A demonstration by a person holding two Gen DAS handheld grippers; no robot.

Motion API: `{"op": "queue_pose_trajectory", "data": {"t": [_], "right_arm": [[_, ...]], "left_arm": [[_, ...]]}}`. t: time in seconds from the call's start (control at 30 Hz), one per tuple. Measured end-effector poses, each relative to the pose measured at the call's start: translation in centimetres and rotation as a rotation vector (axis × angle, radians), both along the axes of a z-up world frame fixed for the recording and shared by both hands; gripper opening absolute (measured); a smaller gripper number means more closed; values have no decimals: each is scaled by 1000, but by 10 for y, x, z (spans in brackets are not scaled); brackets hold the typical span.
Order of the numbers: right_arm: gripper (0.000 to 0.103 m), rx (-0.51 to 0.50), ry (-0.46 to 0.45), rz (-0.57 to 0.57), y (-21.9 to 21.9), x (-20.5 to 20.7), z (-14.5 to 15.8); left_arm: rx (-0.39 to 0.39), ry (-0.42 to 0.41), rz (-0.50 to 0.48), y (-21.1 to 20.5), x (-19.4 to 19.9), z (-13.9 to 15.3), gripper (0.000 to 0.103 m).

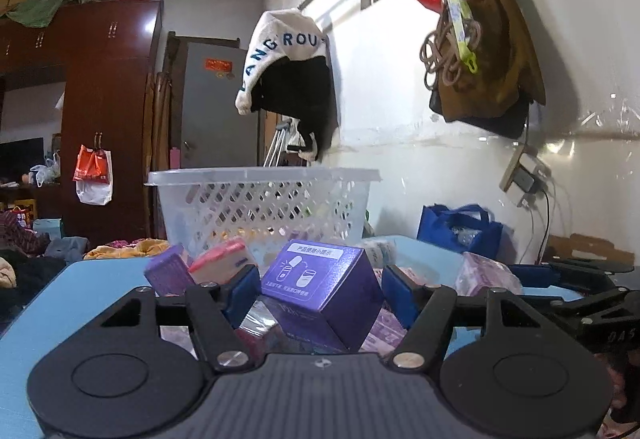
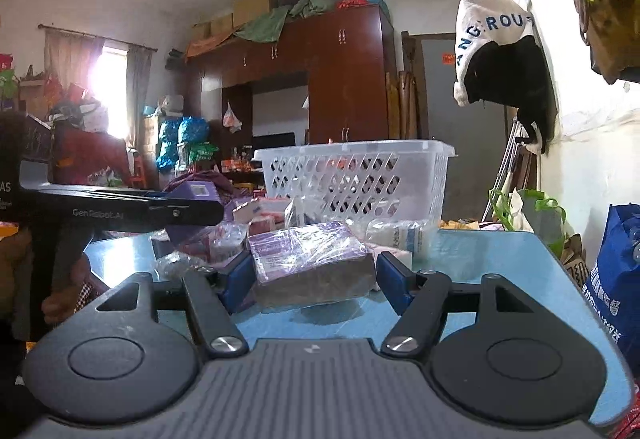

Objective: Organize objects
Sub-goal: 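Grasp the purple box with the left tool while the right tool grasps a purple-wrapped pack, then carry both held items into the white basket and open both tools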

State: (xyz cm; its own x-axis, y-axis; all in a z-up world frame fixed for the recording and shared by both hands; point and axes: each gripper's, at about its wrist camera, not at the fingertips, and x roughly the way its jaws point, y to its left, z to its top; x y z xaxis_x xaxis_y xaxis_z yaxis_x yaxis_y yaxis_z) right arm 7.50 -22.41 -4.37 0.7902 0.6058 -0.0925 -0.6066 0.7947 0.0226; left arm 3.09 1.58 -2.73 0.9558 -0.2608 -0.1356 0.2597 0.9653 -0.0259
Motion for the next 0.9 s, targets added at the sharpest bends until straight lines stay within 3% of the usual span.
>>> {"op": "queue_pose_trajectory", "data": {"t": [0.33,0.9], "right_arm": [[70,34,-31,-47,-9,-2,7],[70,77,-39,-108,-22,3,14]], "left_arm": [[-35,-54,77,18,-8,7,71],[-47,-77,91,22,-12,12,71]]}}
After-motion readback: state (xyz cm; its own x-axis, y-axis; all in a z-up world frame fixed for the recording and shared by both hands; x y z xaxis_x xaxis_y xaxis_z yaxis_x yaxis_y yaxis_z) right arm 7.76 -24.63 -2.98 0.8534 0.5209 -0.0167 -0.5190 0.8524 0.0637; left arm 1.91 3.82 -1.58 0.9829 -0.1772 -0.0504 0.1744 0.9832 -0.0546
